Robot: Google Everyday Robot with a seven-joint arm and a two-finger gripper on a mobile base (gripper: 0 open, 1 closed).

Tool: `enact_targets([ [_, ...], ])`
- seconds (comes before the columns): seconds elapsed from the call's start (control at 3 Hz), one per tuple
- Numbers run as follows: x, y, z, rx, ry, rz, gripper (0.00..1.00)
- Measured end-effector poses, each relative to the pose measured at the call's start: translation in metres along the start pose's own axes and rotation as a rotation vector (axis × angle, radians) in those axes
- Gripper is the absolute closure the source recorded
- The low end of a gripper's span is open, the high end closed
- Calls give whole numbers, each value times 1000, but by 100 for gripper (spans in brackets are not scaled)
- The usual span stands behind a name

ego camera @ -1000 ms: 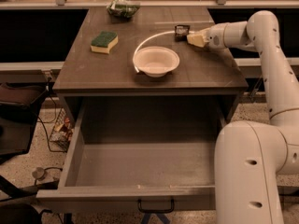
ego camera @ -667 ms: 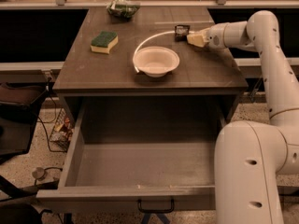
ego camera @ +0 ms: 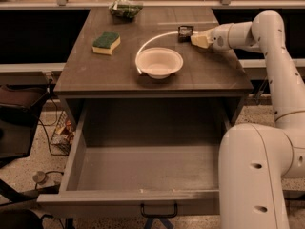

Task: Place rxbar chocolate into top drawer

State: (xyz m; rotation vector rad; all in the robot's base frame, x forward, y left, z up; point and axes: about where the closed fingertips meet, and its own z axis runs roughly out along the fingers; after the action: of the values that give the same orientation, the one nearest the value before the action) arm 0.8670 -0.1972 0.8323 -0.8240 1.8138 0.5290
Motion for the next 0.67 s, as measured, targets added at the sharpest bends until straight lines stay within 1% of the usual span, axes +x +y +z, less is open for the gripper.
enact_targets([
  [0.33,0,0,0,0,0,0,100],
  [0.67,-6,-3,-5,15,2,-11,100],
])
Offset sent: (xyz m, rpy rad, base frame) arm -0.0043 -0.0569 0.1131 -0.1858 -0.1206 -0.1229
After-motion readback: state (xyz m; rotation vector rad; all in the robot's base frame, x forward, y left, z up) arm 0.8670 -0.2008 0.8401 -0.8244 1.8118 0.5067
